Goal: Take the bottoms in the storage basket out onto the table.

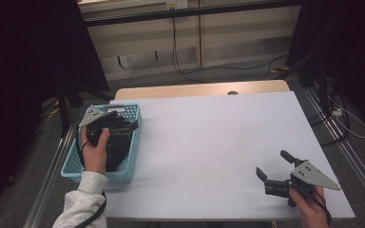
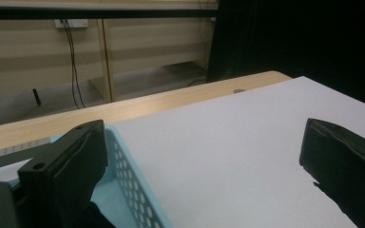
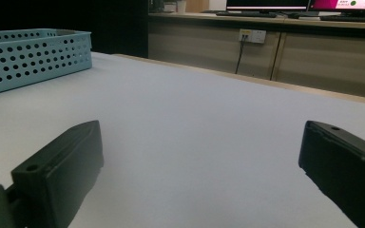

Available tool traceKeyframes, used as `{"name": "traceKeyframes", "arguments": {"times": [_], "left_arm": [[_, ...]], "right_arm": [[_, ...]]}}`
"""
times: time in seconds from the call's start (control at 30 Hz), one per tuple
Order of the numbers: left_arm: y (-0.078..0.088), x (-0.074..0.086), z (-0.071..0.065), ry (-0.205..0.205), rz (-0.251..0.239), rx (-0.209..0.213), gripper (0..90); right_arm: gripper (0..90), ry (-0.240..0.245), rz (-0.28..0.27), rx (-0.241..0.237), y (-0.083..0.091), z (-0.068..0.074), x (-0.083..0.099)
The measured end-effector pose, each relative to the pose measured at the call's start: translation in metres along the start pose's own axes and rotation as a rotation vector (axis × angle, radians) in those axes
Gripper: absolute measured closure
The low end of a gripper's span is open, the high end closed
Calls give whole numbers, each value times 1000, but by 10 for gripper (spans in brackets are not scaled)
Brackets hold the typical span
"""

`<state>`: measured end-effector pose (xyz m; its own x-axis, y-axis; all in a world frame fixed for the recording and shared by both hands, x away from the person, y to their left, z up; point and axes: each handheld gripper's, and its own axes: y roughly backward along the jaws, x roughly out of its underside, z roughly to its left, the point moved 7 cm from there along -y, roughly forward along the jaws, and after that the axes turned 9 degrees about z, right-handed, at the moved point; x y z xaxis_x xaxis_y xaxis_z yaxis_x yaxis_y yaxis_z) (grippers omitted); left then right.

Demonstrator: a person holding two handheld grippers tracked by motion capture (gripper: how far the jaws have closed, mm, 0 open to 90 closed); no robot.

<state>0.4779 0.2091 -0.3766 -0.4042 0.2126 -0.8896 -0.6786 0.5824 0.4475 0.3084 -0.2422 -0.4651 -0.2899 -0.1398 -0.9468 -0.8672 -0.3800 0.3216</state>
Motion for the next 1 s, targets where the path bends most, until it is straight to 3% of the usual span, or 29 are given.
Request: {"name": "traceKeyframes", "arguments": {"times": [0.6,0.77,1.0], "left_arm": [[1,14,45,54,57,-62,27],[0,25,62,81,113,-101,28],[1,32,71,105,131,-118,30]], "right_arm": [[2,4,-4,8,1,-2,-1],[1,6,-4,6,0,-2,-1],[2,6,-5,-1,-1,-1,0]]}}
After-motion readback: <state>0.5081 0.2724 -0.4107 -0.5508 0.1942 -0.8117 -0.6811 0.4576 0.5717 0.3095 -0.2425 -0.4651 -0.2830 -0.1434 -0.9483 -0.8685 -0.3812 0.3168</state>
